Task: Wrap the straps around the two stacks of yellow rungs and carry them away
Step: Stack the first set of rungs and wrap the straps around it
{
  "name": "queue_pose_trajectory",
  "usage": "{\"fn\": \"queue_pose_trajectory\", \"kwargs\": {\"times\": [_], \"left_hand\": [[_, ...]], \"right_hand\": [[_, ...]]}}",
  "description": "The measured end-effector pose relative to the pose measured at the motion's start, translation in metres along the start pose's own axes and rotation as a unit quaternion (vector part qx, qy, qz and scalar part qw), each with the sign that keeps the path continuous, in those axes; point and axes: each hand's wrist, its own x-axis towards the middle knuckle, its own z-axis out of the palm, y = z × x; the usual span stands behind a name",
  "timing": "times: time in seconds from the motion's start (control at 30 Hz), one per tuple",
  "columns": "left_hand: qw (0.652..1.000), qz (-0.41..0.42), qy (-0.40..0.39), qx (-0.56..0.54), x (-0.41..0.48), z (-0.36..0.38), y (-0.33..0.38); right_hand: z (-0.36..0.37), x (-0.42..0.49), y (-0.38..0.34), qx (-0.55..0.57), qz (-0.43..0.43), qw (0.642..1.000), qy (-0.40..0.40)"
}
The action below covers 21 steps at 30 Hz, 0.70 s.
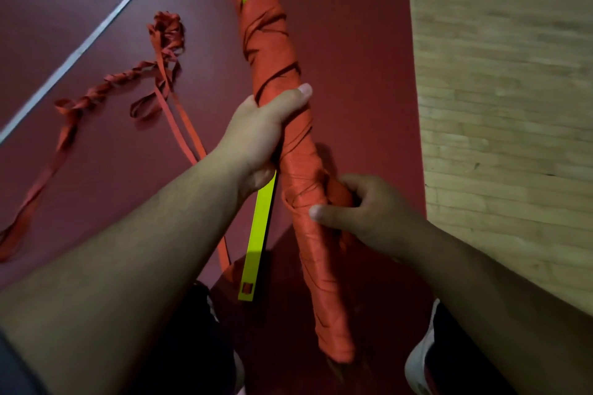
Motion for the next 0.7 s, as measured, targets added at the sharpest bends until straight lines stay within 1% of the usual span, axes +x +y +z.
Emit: {"fn": "queue_pose_trajectory", "kwargs": {"times": [0.07, 0.17, 0.23, 0.3, 0.33, 0.43, 0.5, 0.57, 0.63, 0.7], "left_hand": [[1.0, -0.003, 0.018, 0.01, 0.001, -0.003, 0.001], [0.999, 0.001, 0.02, 0.032, 0.004, -0.007, 0.004], [0.999, 0.004, 0.004, 0.053, 0.006, -0.01, 0.004], [0.997, 0.012, -0.002, 0.077, 0.007, -0.011, 0.005], [0.996, 0.018, 0.001, 0.09, 0.008, -0.011, 0.006], [0.992, 0.033, 0.022, 0.118, 0.006, -0.008, 0.006], [0.991, 0.046, 0.021, 0.126, 0.005, -0.005, 0.002], [0.992, 0.056, 0.029, 0.113, 0.007, -0.004, -0.002], [0.995, 0.035, 0.045, 0.078, 0.009, -0.003, -0.003], [0.999, -0.001, 0.021, 0.034, 0.01, -0.001, -0.002]], "right_hand": [[0.001, -0.001, 0.0, -0.015, -0.009, 1.0, -0.006], [0.003, 0.0, -0.002, -0.073, -0.036, 0.996, 0.042], [0.0, 0.0, -0.008, -0.042, -0.042, 0.996, 0.067], [-0.005, 0.001, -0.01, 0.024, -0.027, 0.998, 0.057], [-0.006, 0.001, -0.009, 0.028, -0.022, 0.998, 0.042], [-0.002, -0.003, -0.007, -0.019, -0.005, 1.0, 0.011], [0.0, -0.006, -0.008, -0.059, 0.007, 0.998, 0.024], [0.004, -0.009, -0.011, -0.113, 0.001, 0.993, 0.046], [0.008, -0.01, -0.01, -0.177, -0.01, 0.982, 0.065], [0.011, -0.009, -0.005, -0.239, -0.02, 0.966, 0.094]]}}
